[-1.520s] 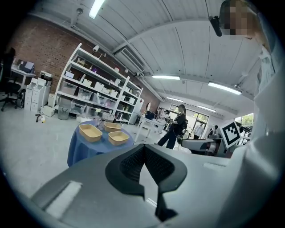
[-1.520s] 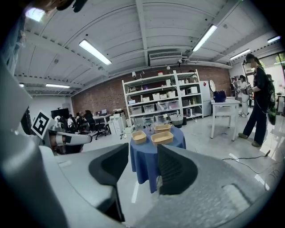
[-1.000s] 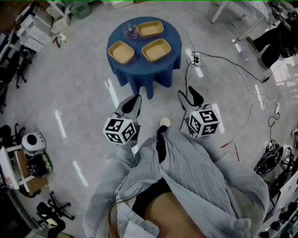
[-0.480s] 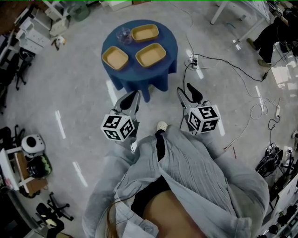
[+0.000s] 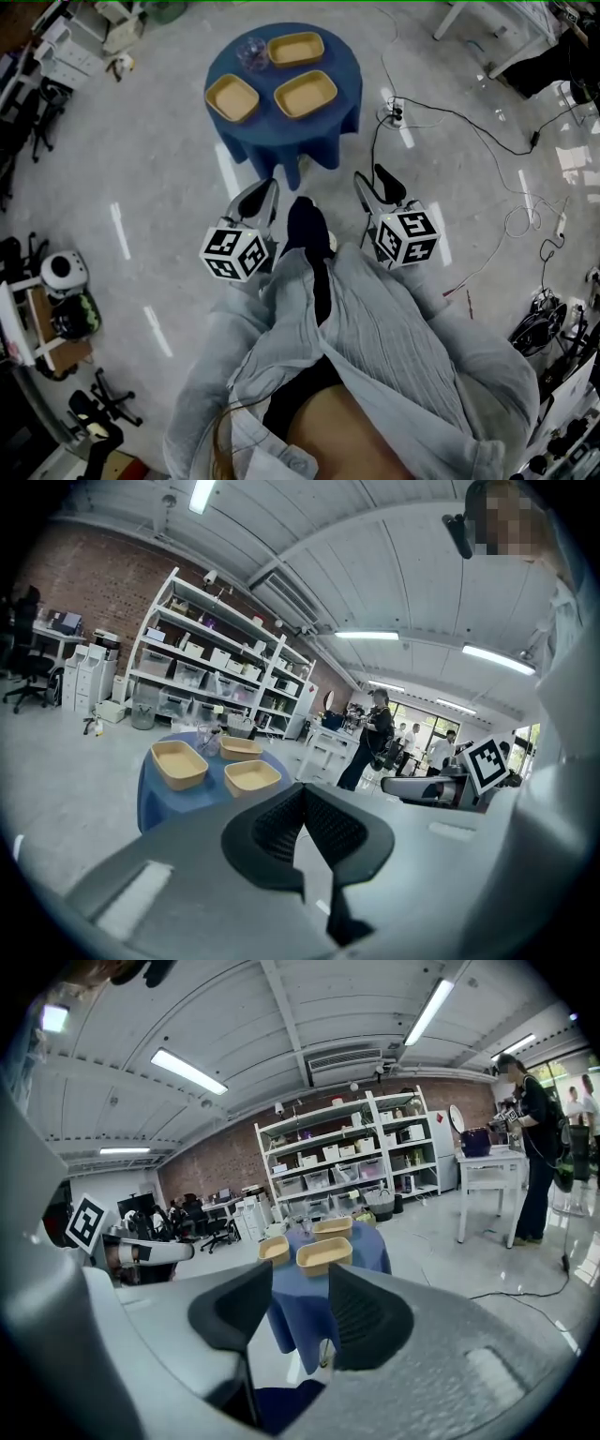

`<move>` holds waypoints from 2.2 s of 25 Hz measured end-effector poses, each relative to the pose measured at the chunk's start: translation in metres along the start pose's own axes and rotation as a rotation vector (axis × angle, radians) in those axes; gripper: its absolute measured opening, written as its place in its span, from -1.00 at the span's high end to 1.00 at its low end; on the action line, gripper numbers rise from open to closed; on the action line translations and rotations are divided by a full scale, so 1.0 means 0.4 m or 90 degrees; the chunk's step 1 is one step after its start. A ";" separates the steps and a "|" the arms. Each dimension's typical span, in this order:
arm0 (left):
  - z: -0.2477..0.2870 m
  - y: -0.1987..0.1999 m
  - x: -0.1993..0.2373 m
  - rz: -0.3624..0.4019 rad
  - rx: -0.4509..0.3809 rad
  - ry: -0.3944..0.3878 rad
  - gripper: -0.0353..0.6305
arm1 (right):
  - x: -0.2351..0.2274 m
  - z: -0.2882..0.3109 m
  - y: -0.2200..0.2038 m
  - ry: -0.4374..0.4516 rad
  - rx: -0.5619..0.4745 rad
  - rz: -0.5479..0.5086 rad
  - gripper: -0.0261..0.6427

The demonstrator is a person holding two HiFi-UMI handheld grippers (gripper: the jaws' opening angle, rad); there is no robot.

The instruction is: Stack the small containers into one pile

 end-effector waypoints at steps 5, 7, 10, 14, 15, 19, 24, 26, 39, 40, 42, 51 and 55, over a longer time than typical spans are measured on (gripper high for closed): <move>-0.007 -0.030 0.002 -0.003 0.012 -0.002 0.85 | -0.003 0.004 -0.034 -0.005 0.009 0.011 0.36; -0.004 -0.033 0.004 -0.001 0.015 -0.007 0.85 | -0.004 0.010 -0.036 -0.006 0.010 0.013 0.35; 0.012 -0.029 0.011 -0.002 0.016 -0.010 0.85 | -0.010 0.019 -0.028 -0.008 0.010 0.010 0.36; 0.059 -0.007 0.027 0.003 0.018 -0.016 0.85 | -0.033 0.048 -0.001 -0.011 0.012 0.015 0.35; 0.074 0.000 0.033 0.004 0.017 -0.017 0.85 | -0.039 0.059 0.008 -0.011 0.014 0.014 0.35; 0.132 0.022 0.058 0.002 0.016 -0.018 0.85 | -0.063 0.108 0.046 -0.008 0.019 0.010 0.36; 0.203 0.050 0.105 -0.005 0.019 -0.011 0.85 | -0.095 0.178 0.105 -0.005 0.025 0.006 0.35; 0.234 0.066 0.126 -0.007 0.019 -0.007 0.85 | -0.111 0.207 0.129 -0.005 0.030 0.006 0.35; 0.399 0.149 0.280 -0.015 0.028 0.000 0.85 | -0.157 0.399 0.265 -0.005 0.048 0.007 0.35; 0.409 0.152 0.291 -0.016 0.029 0.001 0.85 | -0.160 0.411 0.272 -0.006 0.049 0.007 0.35; 0.433 0.159 0.315 -0.017 0.031 0.003 0.85 | -0.168 0.435 0.288 -0.009 0.050 0.005 0.35; 0.522 0.166 0.383 -0.029 0.043 0.004 0.85 | -0.213 0.532 0.329 -0.012 0.093 -0.005 0.32; 0.544 0.156 0.419 -0.037 0.056 0.012 0.85 | -0.230 0.582 0.344 -0.009 0.116 -0.019 0.32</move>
Point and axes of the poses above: the fingertips, and each gripper's own axes: z forward along the fingers, x to its left, y out of its top, the point moved 5 cm from there along -z, backward along the fingers, and after that the axes turned 14 degrees about z, right-handed, at the moved point
